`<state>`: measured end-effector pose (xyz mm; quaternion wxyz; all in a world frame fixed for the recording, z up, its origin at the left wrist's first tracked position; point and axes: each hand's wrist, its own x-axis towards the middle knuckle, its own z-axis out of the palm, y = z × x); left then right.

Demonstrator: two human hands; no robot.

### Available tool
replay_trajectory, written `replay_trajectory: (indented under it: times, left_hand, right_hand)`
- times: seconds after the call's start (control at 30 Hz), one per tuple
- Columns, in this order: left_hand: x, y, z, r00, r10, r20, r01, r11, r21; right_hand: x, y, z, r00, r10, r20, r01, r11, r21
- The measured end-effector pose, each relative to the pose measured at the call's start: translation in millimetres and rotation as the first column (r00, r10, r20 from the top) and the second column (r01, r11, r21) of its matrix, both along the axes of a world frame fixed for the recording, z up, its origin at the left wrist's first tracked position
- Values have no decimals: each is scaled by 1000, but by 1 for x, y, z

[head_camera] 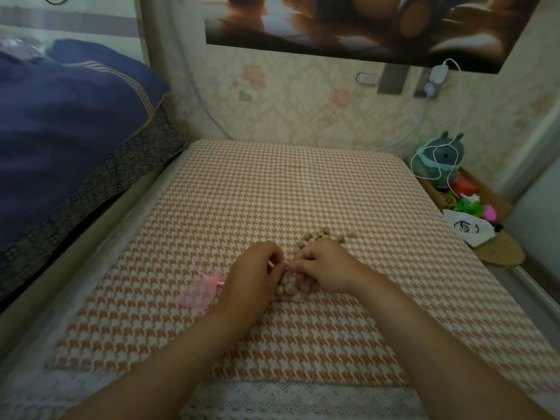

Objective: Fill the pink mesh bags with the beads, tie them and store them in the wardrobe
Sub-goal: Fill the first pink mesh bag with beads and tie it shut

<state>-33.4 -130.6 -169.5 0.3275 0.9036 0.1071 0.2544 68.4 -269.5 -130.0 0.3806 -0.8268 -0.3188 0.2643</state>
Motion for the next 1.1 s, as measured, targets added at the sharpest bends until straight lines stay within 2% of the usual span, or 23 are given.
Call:
replay_trajectory:
  times: [0.17, 0.6, 0.83, 0.93, 1.1]
  left_hand:
    - [-2, -2, 3, 997, 27, -68, -32, 996, -82]
    - [-10, -1, 4, 997, -73, 38, 74, 997, -27]
    - [-31, -14, 0, 992, 122, -15, -121, 990, 69]
    - [-34, -22, -2, 988, 152, -22, -152, 988, 5]
    - [-26, -30, 4, 972, 235, -31, -232, 922, -310]
  right_hand:
    - [-1, -1, 1, 982, -32, -185, 39, 999, 33]
    - [3, -4, 1, 969, -19, -244, 17, 1000, -10]
    - [-5, -14, 4, 973, -25, -229, -7, 990, -141]
    - [-11, -18, 6, 969, -42, -242, 0, 985, -172]
    - [-16, -14, 6, 957, -166, -236, 164, 986, -30]
